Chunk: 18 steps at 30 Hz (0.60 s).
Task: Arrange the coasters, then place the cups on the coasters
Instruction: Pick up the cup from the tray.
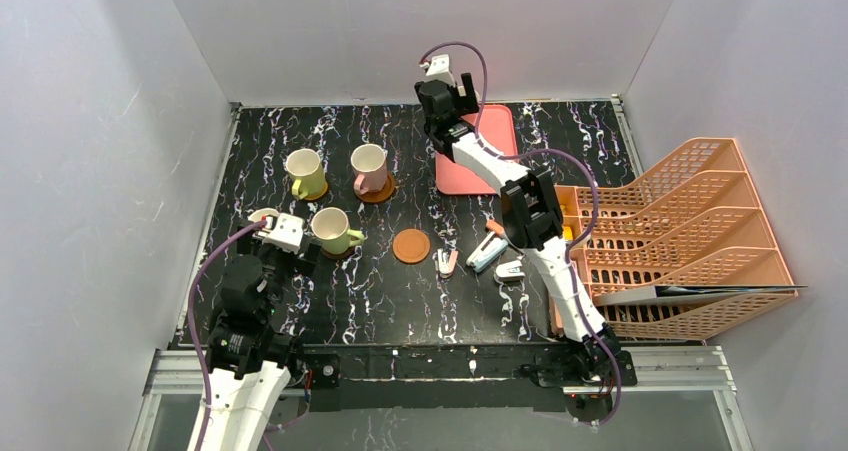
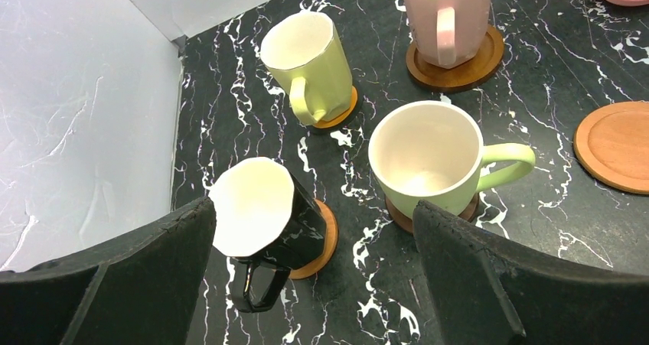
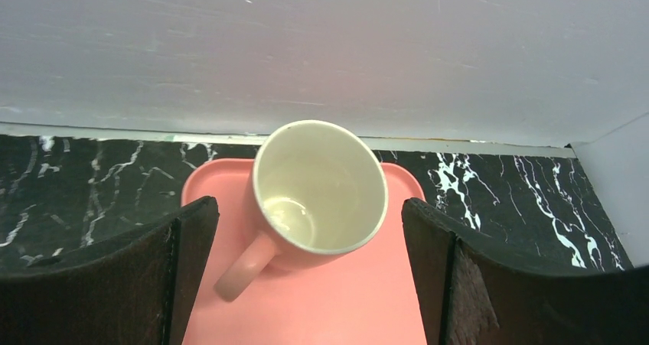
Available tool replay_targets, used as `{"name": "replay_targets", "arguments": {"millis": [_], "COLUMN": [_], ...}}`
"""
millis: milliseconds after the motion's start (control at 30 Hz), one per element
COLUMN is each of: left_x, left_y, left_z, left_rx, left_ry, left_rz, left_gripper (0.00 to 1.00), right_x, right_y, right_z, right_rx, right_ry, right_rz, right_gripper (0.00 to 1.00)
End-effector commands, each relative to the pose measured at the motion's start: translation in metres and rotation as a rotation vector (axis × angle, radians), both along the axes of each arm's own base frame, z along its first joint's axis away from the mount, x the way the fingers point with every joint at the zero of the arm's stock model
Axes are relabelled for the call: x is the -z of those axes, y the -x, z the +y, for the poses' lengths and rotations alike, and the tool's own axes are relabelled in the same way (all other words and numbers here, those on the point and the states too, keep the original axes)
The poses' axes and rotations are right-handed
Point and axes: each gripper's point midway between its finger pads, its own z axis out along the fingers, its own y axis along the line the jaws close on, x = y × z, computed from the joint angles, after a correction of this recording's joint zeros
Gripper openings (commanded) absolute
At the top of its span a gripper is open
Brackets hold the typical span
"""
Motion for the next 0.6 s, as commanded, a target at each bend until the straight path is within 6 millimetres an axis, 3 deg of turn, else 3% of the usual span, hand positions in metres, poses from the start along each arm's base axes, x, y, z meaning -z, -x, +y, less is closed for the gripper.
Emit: {"name": "replay_targets", "arguments": {"millis": [0,233,567], "left_x": [0.0,0.0,-0.001], "left_y": [0.001,0.001,0.002], "left_z": [0.0,0.0,0.001], "left_rx": [0.002,0.002,-0.002], "left_ry": [0.006,0.005,0.009], "left_rz": [-0.005,-0.004,-0.007], "left_gripper": [0.98,0.98,0.98], "right_x": [-0.011,-0.008,0.014], "right_y": [-0.015,-0.014,-0.01], "right_z": [-0.015,-0.012,-0.012], "right_rx": [0.047,0.035,0.02], "right_ry": [-0.036,-0.059,-0.044], "right_rz": [-0.042,-0.013,0.065], "right_gripper": [0.98,0.98,0.98]}}
